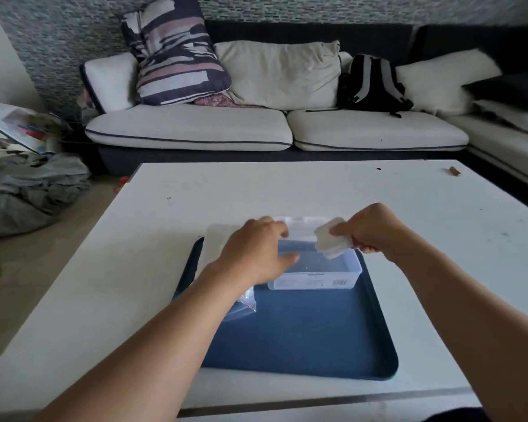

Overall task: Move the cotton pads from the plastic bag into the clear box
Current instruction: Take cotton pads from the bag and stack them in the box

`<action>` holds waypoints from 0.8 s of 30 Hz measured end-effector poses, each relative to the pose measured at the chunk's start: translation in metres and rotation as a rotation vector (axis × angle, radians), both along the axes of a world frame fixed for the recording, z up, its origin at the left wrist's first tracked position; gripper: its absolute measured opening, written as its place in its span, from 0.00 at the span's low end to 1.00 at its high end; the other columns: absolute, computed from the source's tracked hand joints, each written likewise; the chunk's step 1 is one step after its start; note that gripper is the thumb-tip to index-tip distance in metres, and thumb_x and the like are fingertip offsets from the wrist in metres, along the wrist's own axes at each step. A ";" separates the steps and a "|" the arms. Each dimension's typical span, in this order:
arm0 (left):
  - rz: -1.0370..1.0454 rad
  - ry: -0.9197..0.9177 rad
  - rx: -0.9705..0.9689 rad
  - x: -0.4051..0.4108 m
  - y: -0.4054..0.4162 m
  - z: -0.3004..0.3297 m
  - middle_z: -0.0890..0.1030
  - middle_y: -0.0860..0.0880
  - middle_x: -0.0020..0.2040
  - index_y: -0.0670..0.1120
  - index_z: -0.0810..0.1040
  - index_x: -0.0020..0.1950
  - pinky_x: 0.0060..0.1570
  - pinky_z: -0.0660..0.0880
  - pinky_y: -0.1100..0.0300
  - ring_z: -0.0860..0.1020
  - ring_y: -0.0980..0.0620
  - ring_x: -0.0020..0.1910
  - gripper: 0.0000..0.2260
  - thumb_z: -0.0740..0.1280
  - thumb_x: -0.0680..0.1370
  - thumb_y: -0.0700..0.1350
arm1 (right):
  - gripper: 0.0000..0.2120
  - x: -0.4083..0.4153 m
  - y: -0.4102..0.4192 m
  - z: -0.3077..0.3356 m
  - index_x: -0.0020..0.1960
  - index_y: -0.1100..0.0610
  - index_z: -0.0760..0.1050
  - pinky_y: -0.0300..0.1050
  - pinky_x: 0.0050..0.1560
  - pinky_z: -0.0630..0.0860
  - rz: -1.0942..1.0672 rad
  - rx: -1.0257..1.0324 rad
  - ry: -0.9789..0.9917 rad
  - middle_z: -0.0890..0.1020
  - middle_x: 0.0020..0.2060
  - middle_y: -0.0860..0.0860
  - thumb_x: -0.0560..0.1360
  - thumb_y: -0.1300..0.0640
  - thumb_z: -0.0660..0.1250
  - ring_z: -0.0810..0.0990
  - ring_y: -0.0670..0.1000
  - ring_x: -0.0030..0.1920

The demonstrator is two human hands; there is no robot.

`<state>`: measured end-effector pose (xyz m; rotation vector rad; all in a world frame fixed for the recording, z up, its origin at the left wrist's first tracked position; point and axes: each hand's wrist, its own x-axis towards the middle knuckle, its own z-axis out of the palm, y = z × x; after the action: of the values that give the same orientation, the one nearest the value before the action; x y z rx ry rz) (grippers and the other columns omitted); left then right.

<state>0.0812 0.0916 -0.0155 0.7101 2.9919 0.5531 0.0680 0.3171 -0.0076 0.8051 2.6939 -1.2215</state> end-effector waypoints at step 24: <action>-0.161 -0.086 -0.005 -0.005 -0.021 -0.010 0.77 0.54 0.66 0.52 0.75 0.69 0.62 0.71 0.57 0.75 0.52 0.64 0.23 0.70 0.76 0.60 | 0.29 -0.014 0.001 -0.015 0.63 0.56 0.75 0.48 0.56 0.75 0.062 0.298 0.254 0.79 0.58 0.55 0.68 0.43 0.78 0.78 0.56 0.56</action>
<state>0.0760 0.0708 -0.0255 0.8918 2.8236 0.5524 0.0540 0.3185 -0.0230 0.6234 3.1336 -0.9823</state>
